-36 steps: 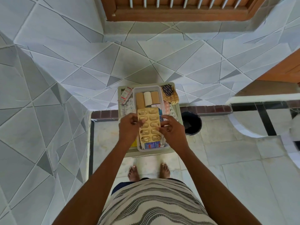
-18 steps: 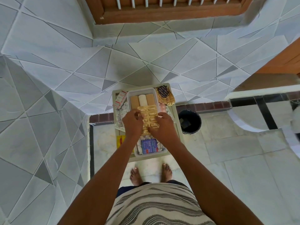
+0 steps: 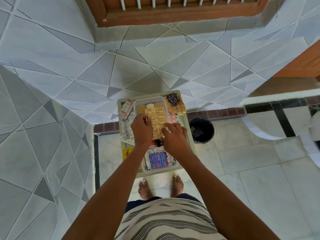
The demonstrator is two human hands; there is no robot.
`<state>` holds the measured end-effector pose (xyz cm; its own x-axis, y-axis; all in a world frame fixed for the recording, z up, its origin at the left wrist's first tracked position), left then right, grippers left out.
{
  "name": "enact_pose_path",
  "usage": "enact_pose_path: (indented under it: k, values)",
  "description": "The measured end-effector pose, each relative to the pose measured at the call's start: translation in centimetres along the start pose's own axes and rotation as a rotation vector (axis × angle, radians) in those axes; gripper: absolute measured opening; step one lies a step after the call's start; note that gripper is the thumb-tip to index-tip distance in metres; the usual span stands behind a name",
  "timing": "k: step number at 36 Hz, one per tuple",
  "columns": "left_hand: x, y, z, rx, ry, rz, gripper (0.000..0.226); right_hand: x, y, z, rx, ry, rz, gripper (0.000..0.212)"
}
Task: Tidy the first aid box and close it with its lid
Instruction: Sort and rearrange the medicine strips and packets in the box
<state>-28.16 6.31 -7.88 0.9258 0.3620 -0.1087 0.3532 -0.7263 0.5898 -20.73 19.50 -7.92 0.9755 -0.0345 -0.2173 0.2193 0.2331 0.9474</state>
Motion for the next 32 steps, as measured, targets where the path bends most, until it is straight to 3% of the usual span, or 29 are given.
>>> enact_pose_path:
  k: [9, 14, 21, 27, 32]
  values:
    - [-1.5, -1.0, 0.8, -0.025, -0.024, 0.197, 0.036, -3.0, -0.3, 0.4, 0.06, -0.012, -0.05, 0.029]
    - [-1.6, -1.2, 0.6, -0.066, -0.059, 0.244, 0.041, -4.0, -0.9, 0.2, 0.055, -0.013, -0.039, 0.037]
    - [-0.6, -0.9, 0.1, -0.072, -0.126, 0.225, 0.039, -3.2, -0.5, -0.9, -0.174, -0.043, -0.142, 0.036]
    - [0.5, 0.0, -1.8, -0.049, -0.236, 0.092, 0.027, -2.0, 1.3, -4.4, -0.414, -0.336, -0.313, 0.022]
    - [1.3, -1.8, -4.5, -0.03, -0.356, 0.12, 0.03, -2.6, 0.5, -8.4, -0.397, -0.593, -0.189, 0.026]
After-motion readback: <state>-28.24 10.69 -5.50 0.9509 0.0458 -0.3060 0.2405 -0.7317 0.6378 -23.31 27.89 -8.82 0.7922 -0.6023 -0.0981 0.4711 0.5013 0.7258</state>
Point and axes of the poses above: each hand's wrist, its own x-axis away from the middle knuckle, its own y-axis out of the back of the hand, z = x × y, the point moved 4 cm from there along -x, towards the middle knuckle, and after that the axes turned 15 degrees about -z, right-handed, at the moved point
